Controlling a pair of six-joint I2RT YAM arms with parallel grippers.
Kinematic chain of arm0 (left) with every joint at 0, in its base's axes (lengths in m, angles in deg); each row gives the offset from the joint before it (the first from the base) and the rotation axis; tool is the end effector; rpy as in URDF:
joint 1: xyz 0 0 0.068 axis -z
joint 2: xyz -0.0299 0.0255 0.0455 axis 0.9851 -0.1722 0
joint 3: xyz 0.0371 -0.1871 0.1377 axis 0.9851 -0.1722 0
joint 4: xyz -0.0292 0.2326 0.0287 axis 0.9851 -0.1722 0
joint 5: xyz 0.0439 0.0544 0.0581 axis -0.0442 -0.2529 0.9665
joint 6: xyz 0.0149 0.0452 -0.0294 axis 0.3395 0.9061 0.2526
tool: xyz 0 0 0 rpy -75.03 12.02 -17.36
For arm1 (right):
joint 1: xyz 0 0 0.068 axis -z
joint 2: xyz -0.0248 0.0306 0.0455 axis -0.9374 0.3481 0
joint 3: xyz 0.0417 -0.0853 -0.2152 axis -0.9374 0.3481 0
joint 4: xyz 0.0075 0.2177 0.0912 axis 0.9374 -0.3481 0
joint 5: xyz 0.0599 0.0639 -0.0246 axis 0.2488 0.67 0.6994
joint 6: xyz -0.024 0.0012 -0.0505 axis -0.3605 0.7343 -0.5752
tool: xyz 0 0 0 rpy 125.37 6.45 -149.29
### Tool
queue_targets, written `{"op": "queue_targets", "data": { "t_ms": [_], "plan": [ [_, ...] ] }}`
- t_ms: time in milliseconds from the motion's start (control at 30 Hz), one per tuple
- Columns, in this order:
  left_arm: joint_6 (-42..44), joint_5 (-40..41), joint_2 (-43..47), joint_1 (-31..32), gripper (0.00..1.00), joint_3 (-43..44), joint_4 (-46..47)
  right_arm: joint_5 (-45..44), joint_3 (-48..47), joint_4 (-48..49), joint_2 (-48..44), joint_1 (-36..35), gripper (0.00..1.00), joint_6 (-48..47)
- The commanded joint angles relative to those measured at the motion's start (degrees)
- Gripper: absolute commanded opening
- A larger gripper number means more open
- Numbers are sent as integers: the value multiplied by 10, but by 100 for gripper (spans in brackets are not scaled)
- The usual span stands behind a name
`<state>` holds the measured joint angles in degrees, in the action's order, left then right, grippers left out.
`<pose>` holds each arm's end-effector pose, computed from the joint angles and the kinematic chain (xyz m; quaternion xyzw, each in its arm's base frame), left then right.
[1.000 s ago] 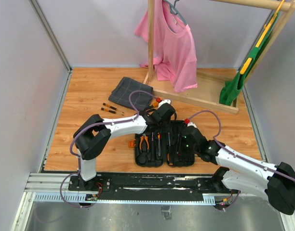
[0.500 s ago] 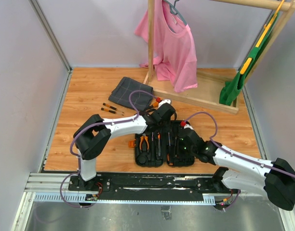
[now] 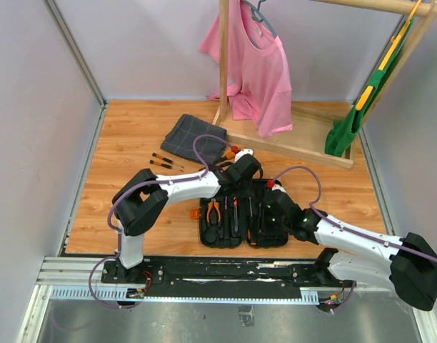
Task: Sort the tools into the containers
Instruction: Place the screwdriver in the storage box.
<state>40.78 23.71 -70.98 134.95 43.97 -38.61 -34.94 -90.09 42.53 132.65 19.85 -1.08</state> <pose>0.2234 -0.3018 0.1640 0.0861 0.9323 -0.1699 0.3075 0.1276 0.1524 0.1543 -0.0048 0.9260 0.2959 0.2346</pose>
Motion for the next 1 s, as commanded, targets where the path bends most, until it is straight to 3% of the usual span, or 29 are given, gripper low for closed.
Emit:
{"op": "queue_targets", "data": {
  "t_ms": [0,300,967],
  "plan": [
    [-6,10,-18,5,15,20,-2,-29,6,-34,5,-10,19,1],
    [-7,1,-32,5,15,31,1,-26,12,-28,3,-10,18,1],
    [-31,23,-89,18,12,62,-128,-36,50,-31,-23,-10,8,24]
  ]
}}
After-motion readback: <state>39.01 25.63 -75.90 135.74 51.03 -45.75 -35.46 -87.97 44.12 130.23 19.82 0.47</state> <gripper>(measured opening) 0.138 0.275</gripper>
